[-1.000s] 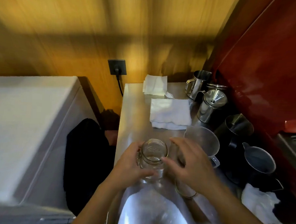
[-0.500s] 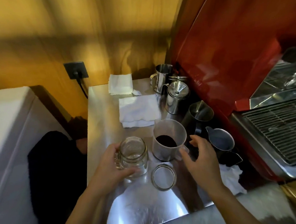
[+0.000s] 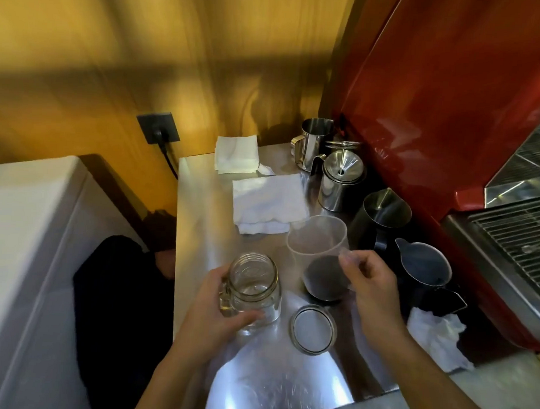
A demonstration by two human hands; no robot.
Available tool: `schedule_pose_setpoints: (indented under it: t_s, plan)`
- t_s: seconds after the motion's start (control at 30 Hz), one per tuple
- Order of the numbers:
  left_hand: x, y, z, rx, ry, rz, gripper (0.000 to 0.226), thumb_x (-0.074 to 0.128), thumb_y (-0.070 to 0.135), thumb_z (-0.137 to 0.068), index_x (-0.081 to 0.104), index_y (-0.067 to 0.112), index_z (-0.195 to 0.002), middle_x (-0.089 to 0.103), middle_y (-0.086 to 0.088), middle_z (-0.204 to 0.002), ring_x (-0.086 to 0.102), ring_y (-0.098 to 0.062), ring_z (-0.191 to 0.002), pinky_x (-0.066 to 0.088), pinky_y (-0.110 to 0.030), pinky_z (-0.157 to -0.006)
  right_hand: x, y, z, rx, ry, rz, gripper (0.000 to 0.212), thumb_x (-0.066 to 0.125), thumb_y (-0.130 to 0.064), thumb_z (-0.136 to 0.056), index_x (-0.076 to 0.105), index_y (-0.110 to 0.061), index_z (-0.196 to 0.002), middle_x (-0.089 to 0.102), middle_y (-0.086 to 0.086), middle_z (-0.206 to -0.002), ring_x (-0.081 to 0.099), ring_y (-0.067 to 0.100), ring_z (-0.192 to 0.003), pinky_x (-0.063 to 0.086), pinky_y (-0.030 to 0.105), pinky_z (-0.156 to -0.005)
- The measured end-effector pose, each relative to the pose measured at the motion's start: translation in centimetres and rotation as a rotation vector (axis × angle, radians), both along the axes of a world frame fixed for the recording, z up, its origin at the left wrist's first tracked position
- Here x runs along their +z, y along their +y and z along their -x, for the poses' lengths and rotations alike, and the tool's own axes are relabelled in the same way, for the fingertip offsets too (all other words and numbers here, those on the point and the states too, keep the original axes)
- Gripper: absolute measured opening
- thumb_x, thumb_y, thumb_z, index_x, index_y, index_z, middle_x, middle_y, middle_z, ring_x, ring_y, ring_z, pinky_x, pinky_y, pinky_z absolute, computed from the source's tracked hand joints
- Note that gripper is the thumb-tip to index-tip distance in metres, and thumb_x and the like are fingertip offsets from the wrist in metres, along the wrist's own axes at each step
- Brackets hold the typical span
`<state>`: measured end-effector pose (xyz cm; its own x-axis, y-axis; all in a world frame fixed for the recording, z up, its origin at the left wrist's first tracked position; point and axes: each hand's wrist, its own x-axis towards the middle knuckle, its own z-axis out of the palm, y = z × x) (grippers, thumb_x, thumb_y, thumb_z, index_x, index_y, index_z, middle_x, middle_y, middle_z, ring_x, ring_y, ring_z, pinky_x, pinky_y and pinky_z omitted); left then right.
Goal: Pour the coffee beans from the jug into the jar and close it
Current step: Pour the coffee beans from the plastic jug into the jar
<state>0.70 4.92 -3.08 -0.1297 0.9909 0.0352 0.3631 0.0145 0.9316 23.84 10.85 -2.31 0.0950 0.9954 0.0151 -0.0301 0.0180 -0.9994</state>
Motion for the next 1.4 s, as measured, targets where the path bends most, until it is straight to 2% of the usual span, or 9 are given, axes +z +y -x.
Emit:
schedule_pose_setpoints:
  t_s: [0.2,0.33,0.5,0.67,0.77,0.93,1.13,1.27,1.4]
  plan:
    - [-0.6,-0.4,0.2,0.045,-0.044,-0.012,0.072,0.087,0.026,-0.053,0.053,0.034,-0.115,0.062,-0.001,-0.116,0.060,0.007,-0.102,0.043,-0.002,-0.080,1.0,1.0,1.2,0.051,0.071,-0.002,0.029,0.064,-0.049,-0.073,0.065,-0.023,-0.086,0.067,-0.004,-0.079,0.060,0.017,-0.081,0.047,0.042,-0.072]
    - [-1.5,-0.4,0.6,0.061,-0.060,-0.003,0.077,0.089,0.037,-0.051,0.052,0.039,-0.119,0.063,-0.002,-0.120,0.063,-0.003,-0.107,0.048,-0.009,-0.085,1.8,1.7,2.1,0.026,0.185,0.003,0.014,0.066,-0.031,-0.078,0.067,-0.018,-0.083,0.066,0.001,-0.076,0.060,0.020,-0.078,0.048,0.034,-0.068]
    - [-2.2,-0.3,0.9,0.042,-0.045,-0.003,0.079,0.088,0.047,-0.053,0.051,0.040,-0.122,0.063,-0.003,-0.123,0.062,-0.011,-0.113,0.050,-0.027,-0.096,4.2,2.3,2.5,-0.002,0.127,-0.116,0.006,0.060,-0.007,-0.084,0.064,-0.009,-0.079,0.064,-0.007,-0.064,0.056,0.003,-0.064,0.045,0.012,-0.058]
    - [-2.8,0.1,0.8,0.101,-0.006,-0.025,0.074,0.087,0.056,-0.051,0.050,0.053,-0.115,0.065,0.001,-0.117,0.064,-0.010,-0.108,0.050,-0.025,-0.089,7.5,3.1,2.8,0.057,0.118,-0.182,0.011,0.062,0.001,-0.080,0.069,0.000,-0.089,0.071,-0.003,-0.068,0.064,0.003,-0.067,0.050,0.014,-0.061]
    - [-3.0,0.3,0.9,0.118,-0.003,-0.034,0.073,0.088,0.056,-0.049,0.050,0.056,-0.111,0.065,-0.001,-0.115,0.064,-0.008,-0.106,0.050,-0.025,-0.088,9.1,4.4,2.6,0.153,-0.028,-0.224,0.010,0.068,-0.008,-0.075,0.071,-0.016,-0.080,0.072,-0.008,-0.068,0.065,0.009,-0.074,0.051,0.023,-0.070]
    - [-3.1,0.3,0.9,0.111,-0.027,-0.008,0.074,0.089,0.056,-0.045,0.052,0.051,-0.109,0.065,0.000,-0.115,0.064,-0.010,-0.106,0.052,-0.030,-0.091,11.3,6.0,3.1,0.319,-0.277,-0.429,0.013,0.070,-0.003,-0.076,0.070,-0.014,-0.084,0.068,-0.012,-0.073,0.061,-0.003,-0.067,0.044,0.007,-0.062]
    - [-2.7,0.1,0.6,0.140,0.015,-0.028,0.070,0.085,0.055,-0.047,0.048,0.061,-0.106,0.063,0.005,-0.114,0.060,-0.001,-0.104,0.044,-0.005,-0.079,13.6,6.9,4.0,0.480,-0.510,-0.523,0.011,0.073,-0.003,-0.073,0.071,-0.006,-0.083,0.066,-0.002,-0.069,0.058,0.002,-0.064,0.041,0.008,-0.059]
    - [-2.4,-0.1,0.3,0.140,0.020,-0.044,0.071,0.082,0.058,-0.049,0.043,0.067,-0.107,0.060,0.006,-0.116,0.059,-0.007,-0.109,0.049,-0.022,-0.087,14.8,7.0,5.0,0.542,-0.611,-0.609,0.010,0.075,-0.001,-0.071,0.072,-0.008,-0.077,0.059,-0.014,-0.065,0.054,-0.009,-0.060,0.035,0.003,-0.057]
    - [-2.3,-0.2,0.3,0.146,0.032,-0.057,0.073,0.082,0.059,-0.049,0.043,0.067,-0.110,0.059,0.010,-0.118,0.056,-0.003,-0.110,0.048,-0.023,-0.089,15.4,7.6,5.7,0.604,-0.643,-0.551,0.008,0.075,-0.004,-0.072,0.072,-0.011,-0.076,0.059,-0.003,-0.062,0.052,-0.002,-0.056,0.035,0.009,-0.054]
